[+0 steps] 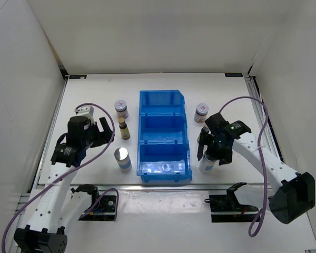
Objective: Organize the condiment bottles
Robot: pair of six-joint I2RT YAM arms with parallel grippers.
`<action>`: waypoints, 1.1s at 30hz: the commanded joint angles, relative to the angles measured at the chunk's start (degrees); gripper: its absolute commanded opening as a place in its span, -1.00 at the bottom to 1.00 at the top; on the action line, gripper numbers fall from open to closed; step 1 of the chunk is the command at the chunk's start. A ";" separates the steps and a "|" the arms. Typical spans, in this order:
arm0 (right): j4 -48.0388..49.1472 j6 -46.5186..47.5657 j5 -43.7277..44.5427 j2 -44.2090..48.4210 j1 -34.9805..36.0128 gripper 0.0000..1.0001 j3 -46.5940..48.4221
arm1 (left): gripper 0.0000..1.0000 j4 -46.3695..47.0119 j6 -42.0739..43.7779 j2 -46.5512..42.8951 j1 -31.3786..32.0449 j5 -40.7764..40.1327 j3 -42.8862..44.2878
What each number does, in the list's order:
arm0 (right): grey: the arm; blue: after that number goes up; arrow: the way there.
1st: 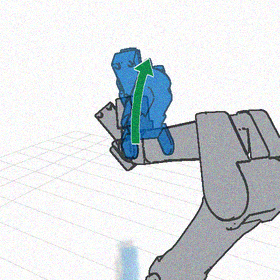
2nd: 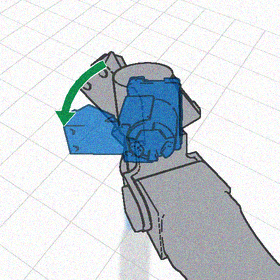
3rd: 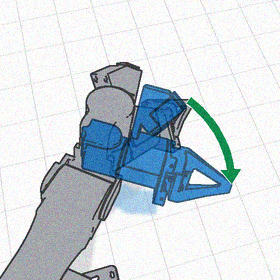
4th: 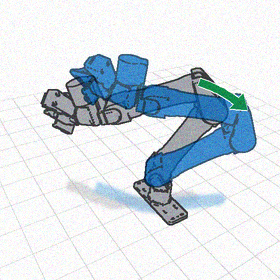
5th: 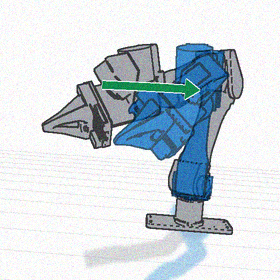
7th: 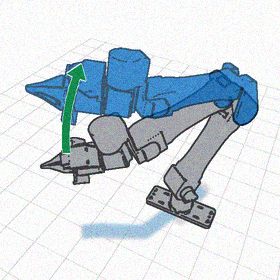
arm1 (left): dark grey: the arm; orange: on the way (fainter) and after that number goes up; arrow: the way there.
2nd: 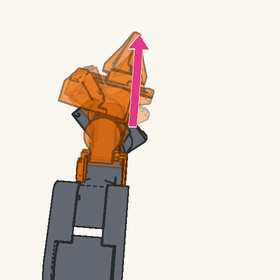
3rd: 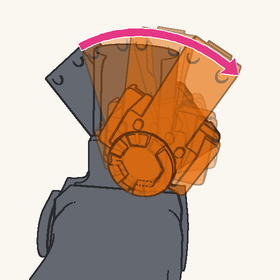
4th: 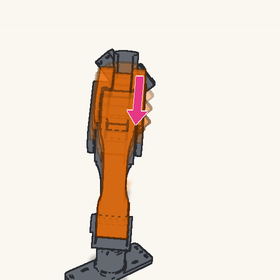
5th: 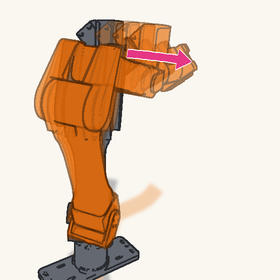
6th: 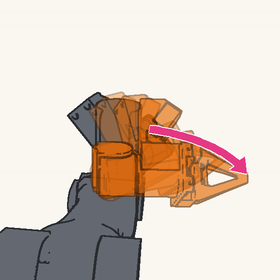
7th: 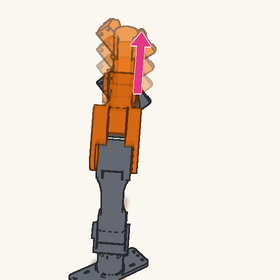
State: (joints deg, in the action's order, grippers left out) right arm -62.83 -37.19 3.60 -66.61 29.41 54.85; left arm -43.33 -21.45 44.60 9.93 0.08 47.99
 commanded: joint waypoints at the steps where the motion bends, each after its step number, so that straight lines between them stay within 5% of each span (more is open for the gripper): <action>1: -0.81 -4.56 4.66 -0.28 1.27 0.83 -0.53 | 0.98 0.18 0.36 -0.57 0.26 -0.25 1.58; 4: -1.42 -5.17 5.46 -0.28 1.79 0.62 -0.01 | 0.98 0.18 0.36 -0.57 0.26 -0.25 1.58; 11: -4.75 -4.56 9.67 0.25 2.85 -0.49 6.21 | 0.98 0.18 0.36 -1.09 0.26 -0.25 1.58; 13: -7.64 -3.25 10.90 0.25 4.86 -0.61 9.38 | 0.98 0.18 0.36 -1.09 0.26 -0.25 1.58; 23: -7.75 2.74 12.66 -4.66 21.29 -0.81 31.79 | 0.98 0.18 0.36 -1.10 0.26 -0.25 1.58; 33: 0.50 5.72 11.36 -19.77 28.51 -0.88 28.21 | 0.98 0.18 -0.17 -0.57 0.26 -0.25 1.58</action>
State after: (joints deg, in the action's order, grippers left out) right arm -66.61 -33.08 14.52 -85.17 58.15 83.99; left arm -43.33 -21.50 44.29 9.93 0.08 47.99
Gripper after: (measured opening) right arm 0.649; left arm 0.989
